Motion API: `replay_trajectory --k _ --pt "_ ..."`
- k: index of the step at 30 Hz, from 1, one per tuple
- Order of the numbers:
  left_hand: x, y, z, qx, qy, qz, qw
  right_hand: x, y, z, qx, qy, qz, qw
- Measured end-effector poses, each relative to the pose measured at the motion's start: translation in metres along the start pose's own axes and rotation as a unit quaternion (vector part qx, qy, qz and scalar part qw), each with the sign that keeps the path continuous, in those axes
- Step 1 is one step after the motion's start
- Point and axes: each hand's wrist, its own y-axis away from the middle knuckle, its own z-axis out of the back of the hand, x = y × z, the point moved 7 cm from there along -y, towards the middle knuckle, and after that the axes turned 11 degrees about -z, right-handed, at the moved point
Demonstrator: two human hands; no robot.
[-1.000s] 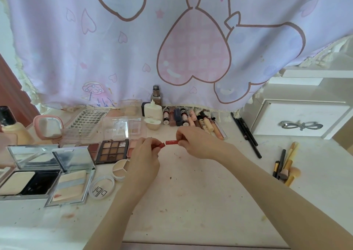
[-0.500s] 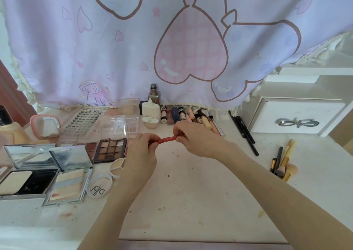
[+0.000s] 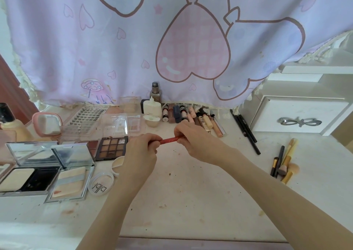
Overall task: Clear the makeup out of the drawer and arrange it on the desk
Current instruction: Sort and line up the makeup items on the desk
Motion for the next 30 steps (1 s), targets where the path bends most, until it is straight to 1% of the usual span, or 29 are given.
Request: replay_trajectory --k 5,7,10,13,16,18,21,23,25,30 --pt "0.007 -0.004 -0.005 0.031 -0.014 0.016 0.999 -0.007 -0.005 -0.008 -0.004 -0.003 -0.026 1.0" --pt "0.011 -0.002 -0.007 0.021 -0.018 0.033 0.999 -0.011 -0.01 -0.011 0.003 -0.018 -0.06 0.998" --pt "0.016 0.005 -0.011 -0.01 -0.017 0.055 0.998 -0.019 -0.019 -0.012 0.01 -0.04 -0.135 0.99" --pt "0.016 0.011 -0.023 -0.002 -0.042 0.042 0.998 -0.03 -0.033 -0.017 0.022 -0.044 -0.198 0.979" --pt "0.013 0.012 -0.03 0.0 -0.055 0.024 0.998 -0.037 -0.045 -0.027 0.037 -0.056 -0.233 0.97" --pt "0.014 0.01 -0.032 0.005 -0.076 0.021 0.997 -0.04 -0.051 -0.034 0.045 -0.087 -0.253 0.963" --pt "0.017 0.002 -0.032 0.019 -0.102 0.028 0.994 -0.04 -0.058 -0.038 0.048 -0.119 -0.275 0.953" --pt "0.02 -0.004 -0.031 0.037 -0.117 0.038 0.992 -0.039 -0.062 -0.04 0.046 -0.126 -0.281 0.95" --pt "0.02 -0.009 -0.03 0.05 -0.142 0.032 0.988 -0.036 -0.063 -0.042 0.041 -0.142 -0.282 0.948" --pt "0.01 -0.013 -0.017 0.021 -0.123 0.006 0.992 -0.041 -0.048 -0.029 0.037 -0.262 -0.272 0.925"
